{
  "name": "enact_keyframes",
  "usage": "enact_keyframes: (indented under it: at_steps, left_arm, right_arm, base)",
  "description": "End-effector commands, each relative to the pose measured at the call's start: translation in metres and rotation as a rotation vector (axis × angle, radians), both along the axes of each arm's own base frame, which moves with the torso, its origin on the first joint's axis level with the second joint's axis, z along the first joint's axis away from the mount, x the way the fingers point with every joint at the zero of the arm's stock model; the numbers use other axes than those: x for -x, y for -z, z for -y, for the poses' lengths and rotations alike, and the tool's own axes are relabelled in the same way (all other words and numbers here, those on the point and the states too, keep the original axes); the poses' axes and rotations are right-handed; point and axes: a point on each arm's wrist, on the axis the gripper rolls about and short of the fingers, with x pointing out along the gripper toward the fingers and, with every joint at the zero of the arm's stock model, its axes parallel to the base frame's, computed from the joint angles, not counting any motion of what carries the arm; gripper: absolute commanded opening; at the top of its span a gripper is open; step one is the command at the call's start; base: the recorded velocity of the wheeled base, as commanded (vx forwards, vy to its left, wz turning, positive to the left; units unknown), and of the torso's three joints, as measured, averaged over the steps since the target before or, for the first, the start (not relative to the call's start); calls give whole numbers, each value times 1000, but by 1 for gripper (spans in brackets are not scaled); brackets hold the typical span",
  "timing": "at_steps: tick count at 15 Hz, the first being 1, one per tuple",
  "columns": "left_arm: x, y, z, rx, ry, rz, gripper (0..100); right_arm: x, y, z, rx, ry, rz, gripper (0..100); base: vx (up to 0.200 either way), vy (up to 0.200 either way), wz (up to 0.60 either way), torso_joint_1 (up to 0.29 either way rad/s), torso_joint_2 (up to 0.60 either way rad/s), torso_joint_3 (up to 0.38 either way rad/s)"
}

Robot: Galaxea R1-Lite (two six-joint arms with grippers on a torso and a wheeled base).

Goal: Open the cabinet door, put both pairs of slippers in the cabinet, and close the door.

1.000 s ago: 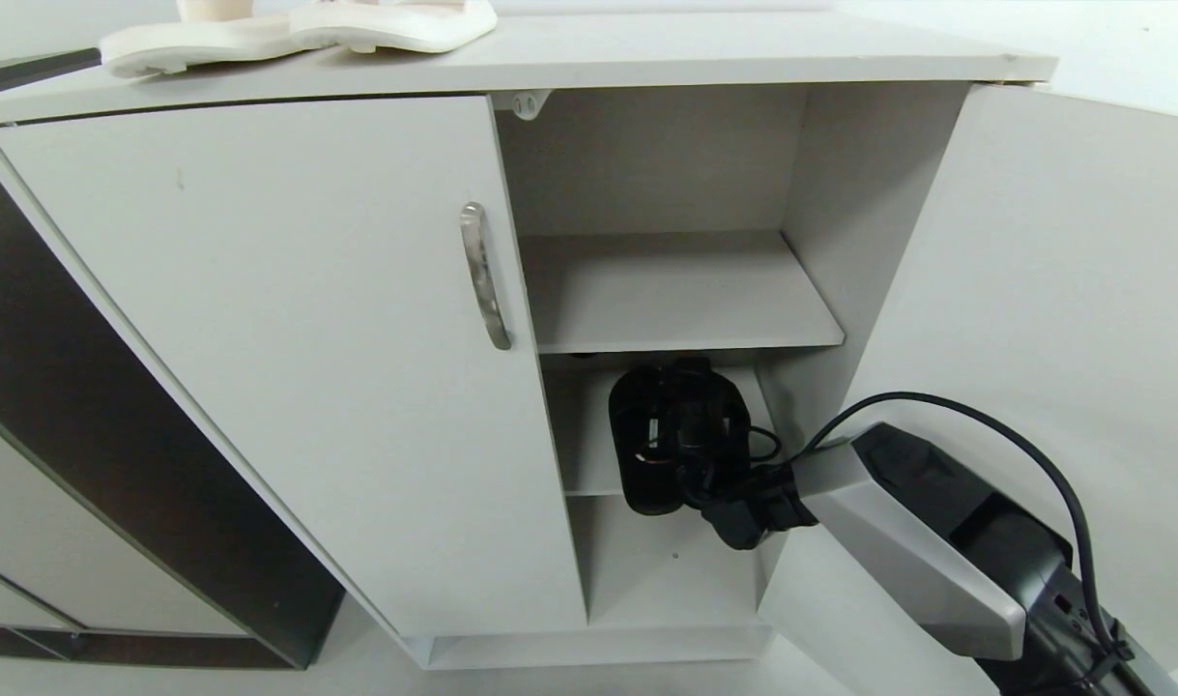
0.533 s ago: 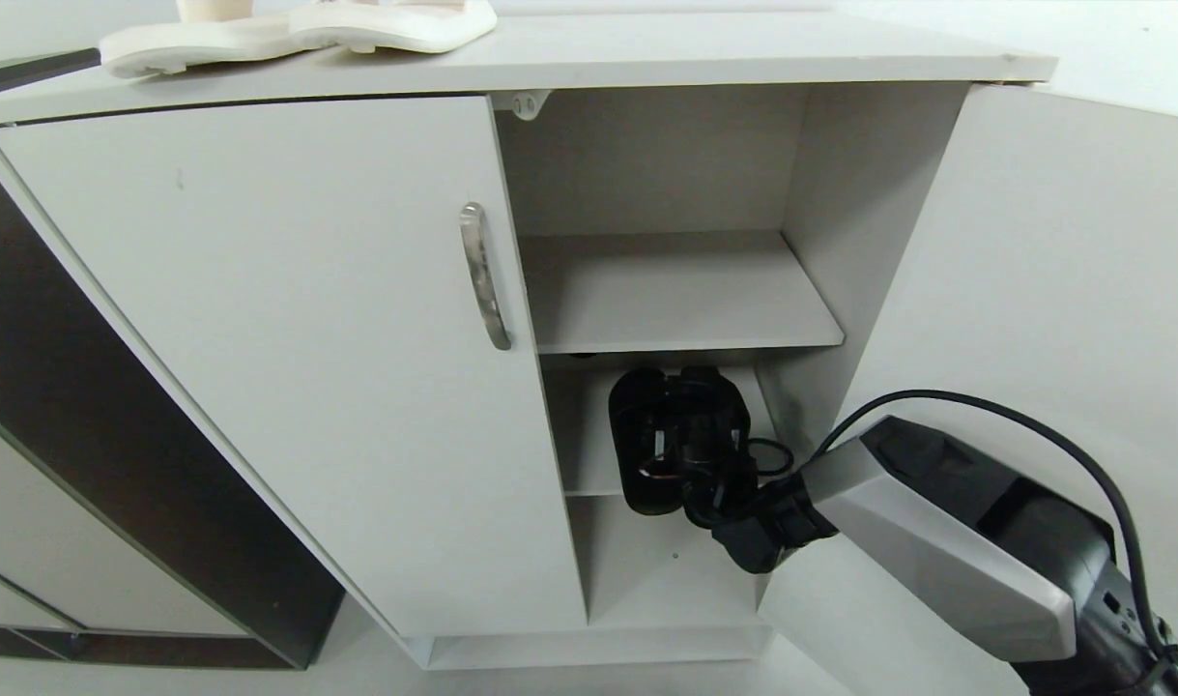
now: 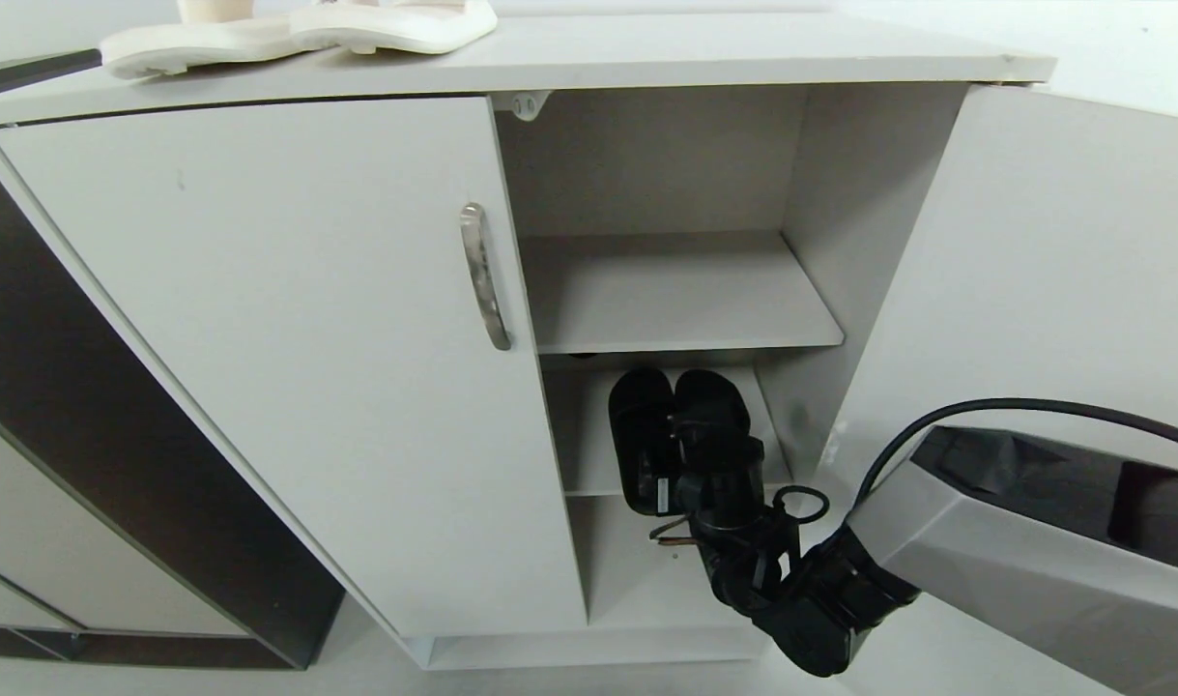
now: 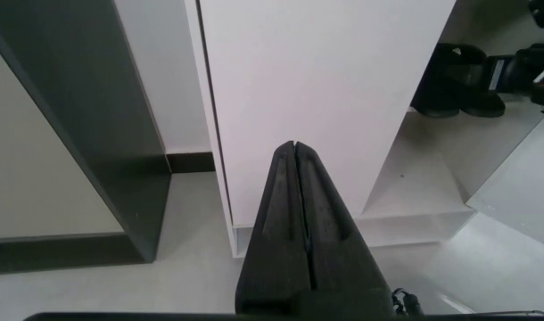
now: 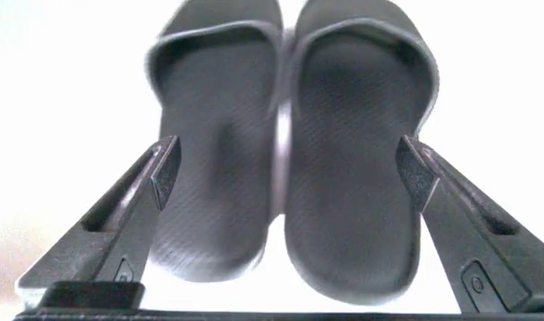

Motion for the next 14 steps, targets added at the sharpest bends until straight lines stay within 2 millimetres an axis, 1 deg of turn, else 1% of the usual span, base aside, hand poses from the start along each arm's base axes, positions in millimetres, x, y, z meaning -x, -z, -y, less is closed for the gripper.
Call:
enact_keyframes:
  at_steps: [1,11,14]
  left_arm:
    - [0,0,0,0,0,-1,0]
    - [0,0,0,-5,-1,-1,0]
    - [0,0,0,-3,-1,-1,0]
  right_arm:
    - [13,-12,-3,-11,-25,12,100]
    - [13,-11,-3,-9,-25,10,100]
    - [13,-10,-2,-7,-24,6,100]
  base:
    - [-200,0,0,-2,2,2]
    - [-200,0,0,0,3,0]
    - [0,0,0,0,0,0]
